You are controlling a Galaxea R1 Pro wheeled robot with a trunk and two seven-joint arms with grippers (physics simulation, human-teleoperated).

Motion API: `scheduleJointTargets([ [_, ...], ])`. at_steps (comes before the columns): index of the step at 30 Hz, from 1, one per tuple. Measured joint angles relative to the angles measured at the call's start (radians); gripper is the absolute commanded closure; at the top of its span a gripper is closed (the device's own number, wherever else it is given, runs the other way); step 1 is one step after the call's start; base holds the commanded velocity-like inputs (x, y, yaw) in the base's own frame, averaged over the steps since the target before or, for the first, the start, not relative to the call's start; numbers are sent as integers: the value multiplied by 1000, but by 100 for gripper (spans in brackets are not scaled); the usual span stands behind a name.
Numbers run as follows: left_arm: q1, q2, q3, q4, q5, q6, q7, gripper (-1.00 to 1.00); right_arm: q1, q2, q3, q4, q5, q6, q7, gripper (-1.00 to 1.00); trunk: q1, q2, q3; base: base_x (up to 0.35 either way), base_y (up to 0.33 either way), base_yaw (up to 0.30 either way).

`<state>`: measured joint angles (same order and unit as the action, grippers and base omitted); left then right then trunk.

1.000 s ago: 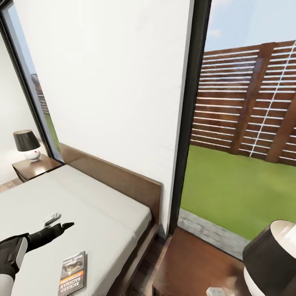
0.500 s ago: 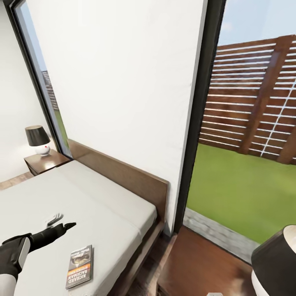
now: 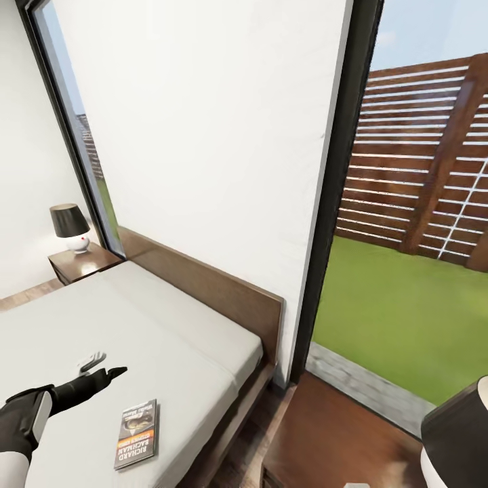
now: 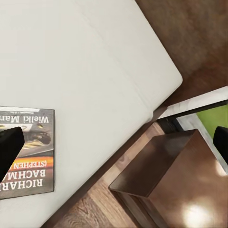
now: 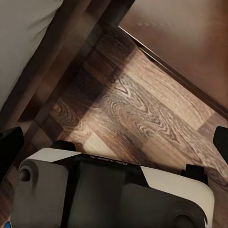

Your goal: In the bedroom, move the book from the bed onto either nightstand, and place the two sandals side by side next to the bed.

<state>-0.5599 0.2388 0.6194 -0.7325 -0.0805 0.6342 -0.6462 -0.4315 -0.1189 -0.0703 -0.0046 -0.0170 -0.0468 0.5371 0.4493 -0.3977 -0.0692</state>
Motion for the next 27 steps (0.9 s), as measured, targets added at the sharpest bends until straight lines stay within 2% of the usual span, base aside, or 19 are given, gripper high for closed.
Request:
scheduleJointTargets([
  [11,0,-12,0,-1,0,0,0,-100,0,1,0,0,0,-1,0,-100,0,0,-1,0,0,0],
  [27,0,-13,0,-1,0,0,0,-100,0,1,0,0,0,-2,-2,-100,0,0,-25,0,0,0],
])
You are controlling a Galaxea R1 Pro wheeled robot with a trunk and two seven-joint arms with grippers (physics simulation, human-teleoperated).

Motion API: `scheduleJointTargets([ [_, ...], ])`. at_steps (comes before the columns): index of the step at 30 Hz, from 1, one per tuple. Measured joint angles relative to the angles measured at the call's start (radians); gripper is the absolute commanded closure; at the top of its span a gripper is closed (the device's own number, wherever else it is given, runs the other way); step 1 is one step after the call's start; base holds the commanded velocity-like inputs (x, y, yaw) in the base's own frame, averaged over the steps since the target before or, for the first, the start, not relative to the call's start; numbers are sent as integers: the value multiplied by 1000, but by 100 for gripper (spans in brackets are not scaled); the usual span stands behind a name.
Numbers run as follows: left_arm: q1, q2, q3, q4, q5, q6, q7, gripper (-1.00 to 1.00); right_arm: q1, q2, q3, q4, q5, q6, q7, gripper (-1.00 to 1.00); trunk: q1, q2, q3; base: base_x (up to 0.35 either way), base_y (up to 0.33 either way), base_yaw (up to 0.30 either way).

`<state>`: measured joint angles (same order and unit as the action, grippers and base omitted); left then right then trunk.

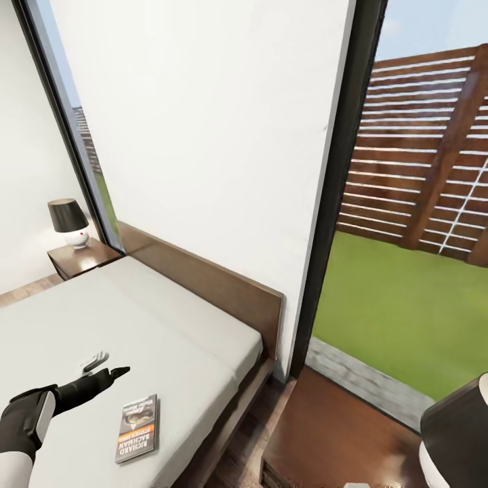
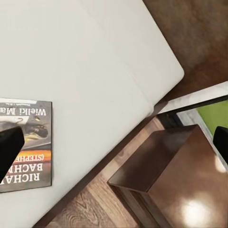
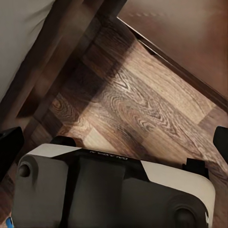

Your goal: In the bedroom, move the book from the bed onto either nightstand, and place the two sandals side by side next to the bed.

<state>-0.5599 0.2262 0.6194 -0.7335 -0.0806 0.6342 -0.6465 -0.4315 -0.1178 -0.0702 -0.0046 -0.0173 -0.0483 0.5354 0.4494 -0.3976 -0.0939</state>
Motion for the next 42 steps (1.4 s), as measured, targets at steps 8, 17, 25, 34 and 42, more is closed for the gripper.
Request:
scheduleJointTargets([
  [8,0,0,0,0,0,0,-1,-100,0,0,0,0,0,0,-1,-100,0,0,-13,0,0,0],
  [17,0,0,0,0,0,0,-1,-100,0,0,0,0,1,0,-2,-100,0,0,-27,0,0,0],
  [25,0,0,0,0,0,0,-3,-100,0,0,0,0,2,0,0,-100,0,0,-40,0,0,0],
  [34,0,0,0,0,0,0,-4,-100,0,2,0,0,1,0,0,-100,0,0,-54,0,0,0],
  [42,0,0,0,0,0,0,-4,-100,0,2,0,0,1,0,-1,-100,0,0,-67,0,0,0],
])
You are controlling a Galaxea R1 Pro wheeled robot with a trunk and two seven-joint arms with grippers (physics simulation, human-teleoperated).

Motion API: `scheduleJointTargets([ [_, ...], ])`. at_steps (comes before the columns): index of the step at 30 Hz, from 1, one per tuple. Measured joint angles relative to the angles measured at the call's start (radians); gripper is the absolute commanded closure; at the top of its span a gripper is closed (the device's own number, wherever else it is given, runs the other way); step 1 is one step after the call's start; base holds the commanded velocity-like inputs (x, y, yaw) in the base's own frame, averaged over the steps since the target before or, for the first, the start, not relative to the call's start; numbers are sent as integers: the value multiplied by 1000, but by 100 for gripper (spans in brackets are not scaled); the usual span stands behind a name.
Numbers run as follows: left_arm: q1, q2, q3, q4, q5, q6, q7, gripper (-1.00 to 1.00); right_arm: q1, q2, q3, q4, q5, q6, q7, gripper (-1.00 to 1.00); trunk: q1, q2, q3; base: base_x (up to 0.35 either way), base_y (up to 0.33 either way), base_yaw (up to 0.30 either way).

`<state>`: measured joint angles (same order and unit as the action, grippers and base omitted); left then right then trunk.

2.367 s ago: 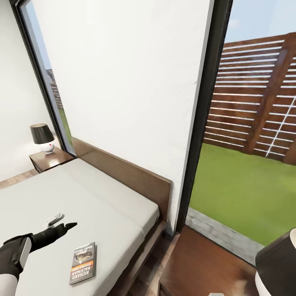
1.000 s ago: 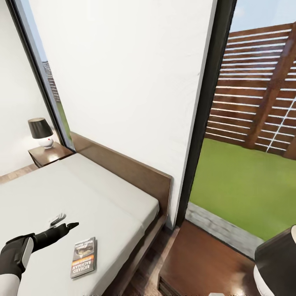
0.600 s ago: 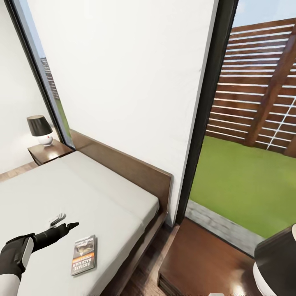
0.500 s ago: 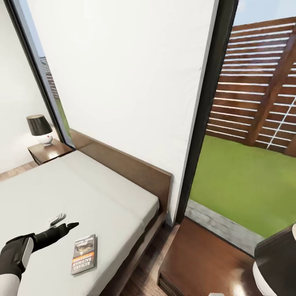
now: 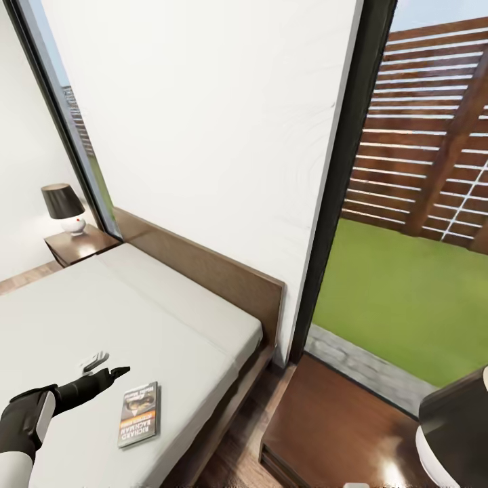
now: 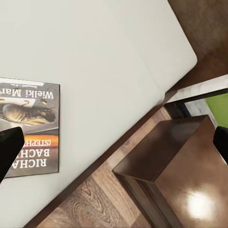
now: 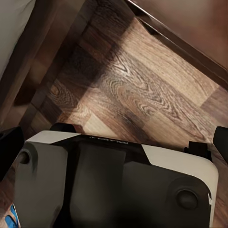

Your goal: In the bedroom, move the book from the bed onto either nightstand, and place the two sandals side by side next to the bed.

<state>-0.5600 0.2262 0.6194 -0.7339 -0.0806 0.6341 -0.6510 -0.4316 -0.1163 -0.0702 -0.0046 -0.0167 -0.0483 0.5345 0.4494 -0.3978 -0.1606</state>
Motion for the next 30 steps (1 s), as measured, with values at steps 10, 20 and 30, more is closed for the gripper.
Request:
scheduleJointTargets([
  [10,0,0,0,0,0,0,0,-100,0,0,0,0,0,0,1,-100,0,0,-16,0,0,0],
  [20,0,-1,-1,0,0,0,0,-100,0,-9,-8,-14,1,5,6,-100,0,0,-30,0,0,0],
  [30,0,-2,-1,1,0,0,0,-100,-3,-32,-6,-535,0,359,78,-100,0,0,-30,0,0,0],
])
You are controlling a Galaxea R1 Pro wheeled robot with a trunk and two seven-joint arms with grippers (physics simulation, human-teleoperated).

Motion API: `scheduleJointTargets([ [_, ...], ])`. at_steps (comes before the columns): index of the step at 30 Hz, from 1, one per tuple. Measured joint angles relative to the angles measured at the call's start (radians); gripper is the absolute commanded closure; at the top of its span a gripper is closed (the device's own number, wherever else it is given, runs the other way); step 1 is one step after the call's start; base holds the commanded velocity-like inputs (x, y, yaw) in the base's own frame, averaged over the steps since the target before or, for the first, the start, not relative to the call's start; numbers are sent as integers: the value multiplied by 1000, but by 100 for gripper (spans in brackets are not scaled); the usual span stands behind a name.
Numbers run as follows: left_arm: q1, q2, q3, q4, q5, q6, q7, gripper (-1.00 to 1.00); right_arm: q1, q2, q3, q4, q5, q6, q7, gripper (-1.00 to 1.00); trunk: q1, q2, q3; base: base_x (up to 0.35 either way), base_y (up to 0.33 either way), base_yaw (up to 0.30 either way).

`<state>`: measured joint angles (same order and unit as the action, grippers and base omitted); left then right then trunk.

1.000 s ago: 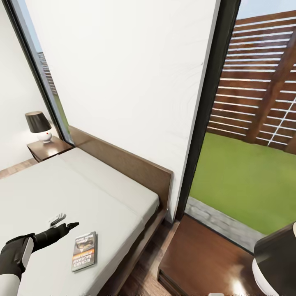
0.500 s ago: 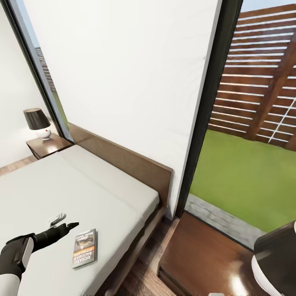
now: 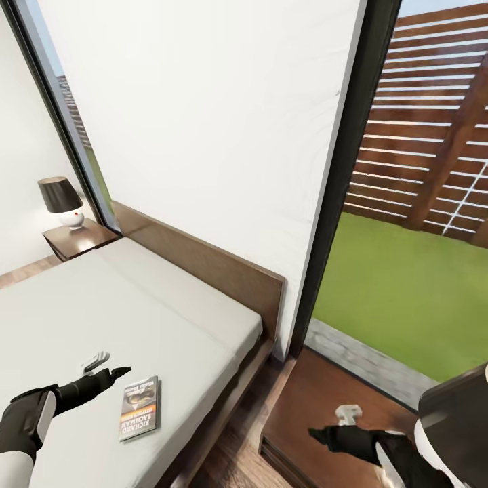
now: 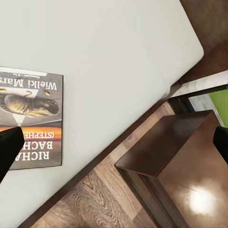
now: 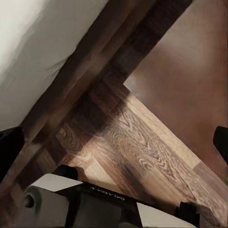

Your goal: In the bedroom, move the book from the bed onto either nightstand, and place the two sandals side by side next to the bed.

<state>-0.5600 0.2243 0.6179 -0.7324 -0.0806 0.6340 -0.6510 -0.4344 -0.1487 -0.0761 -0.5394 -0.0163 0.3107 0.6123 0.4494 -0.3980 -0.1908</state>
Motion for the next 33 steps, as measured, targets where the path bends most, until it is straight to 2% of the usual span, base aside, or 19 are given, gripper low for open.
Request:
scheduleJointTargets([
  [2,0,-3,0,0,0,0,0,-100,0,-32,1,-155,0,145,76,-100,0,0,0,0,0,0],
  [4,0,-7,0,0,0,0,0,-100,1,-50,-3,-226,0,214,129,-100,0,0,0,0,0,0],
  [6,0,-11,0,0,0,0,0,-100,1,-62,-6,-271,1,260,177,-100,0,0,0,0,0,0],
  [10,0,-13,-1,0,0,0,-1,-100,1,-86,-8,-294,0,284,232,-100,0,0,0,0,0,0],
  [13,0,-13,-1,0,0,0,-1,-100,1,-105,-6,-305,1,289,380,-100,0,0,0,0,0,0],
  [14,0,-13,-1,0,0,0,-2,-100,1,-117,-6,-308,4,290,513,-100,0,0,0,0,0,0],
  [15,0,-13,-1,0,0,0,-3,-100,1,-122,-7,-308,6,290,564,-100,0,0,0,0,0,0],
  [17,0,-14,-2,0,0,0,-6,-100,1,-131,-8,-306,7,288,731,-100,0,0,0,0,0,0],
  [19,0,-15,-2,0,0,0,-7,-100,1,-135,-7,-305,9,285,822,-100,0,0,0,0,0,0],
  [21,0,-17,-2,0,0,0,-8,-100,1,-137,-5,-303,10,281,857,-100,0,0,0,0,0,0],
  [24,0,-20,-2,0,0,0,-8,-100,1,-137,-1,-299,10,278,872,-100,0,0,0,0,0,0],
  [33,0,-20,-2,-1,0,0,-9,-100,1,-138,-1,-298,10,277,875,-100,0,0,-11,0,0,0],
])
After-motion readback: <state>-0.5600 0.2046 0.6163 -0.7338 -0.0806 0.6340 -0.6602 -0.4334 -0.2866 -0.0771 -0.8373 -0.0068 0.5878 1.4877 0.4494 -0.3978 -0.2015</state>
